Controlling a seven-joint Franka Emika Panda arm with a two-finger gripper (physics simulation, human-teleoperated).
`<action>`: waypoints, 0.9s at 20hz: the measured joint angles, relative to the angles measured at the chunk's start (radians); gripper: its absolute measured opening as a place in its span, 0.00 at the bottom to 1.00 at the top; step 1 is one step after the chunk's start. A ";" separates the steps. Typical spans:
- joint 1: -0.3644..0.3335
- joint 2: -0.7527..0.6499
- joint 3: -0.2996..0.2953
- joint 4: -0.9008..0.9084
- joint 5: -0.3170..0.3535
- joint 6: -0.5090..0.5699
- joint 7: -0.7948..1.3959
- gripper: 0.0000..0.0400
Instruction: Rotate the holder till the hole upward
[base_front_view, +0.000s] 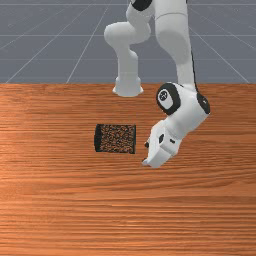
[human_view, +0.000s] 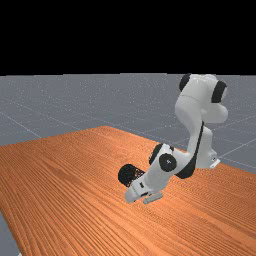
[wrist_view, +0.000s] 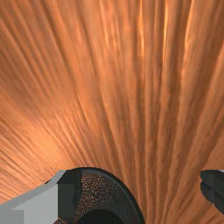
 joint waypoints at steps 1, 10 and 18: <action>-0.010 -0.016 0.013 -0.022 0.014 0.006 -0.021 1.00; 0.028 -0.065 -0.049 -0.151 -0.074 0.054 0.047 1.00; 0.006 -0.069 -0.079 -0.179 -0.106 0.092 0.032 1.00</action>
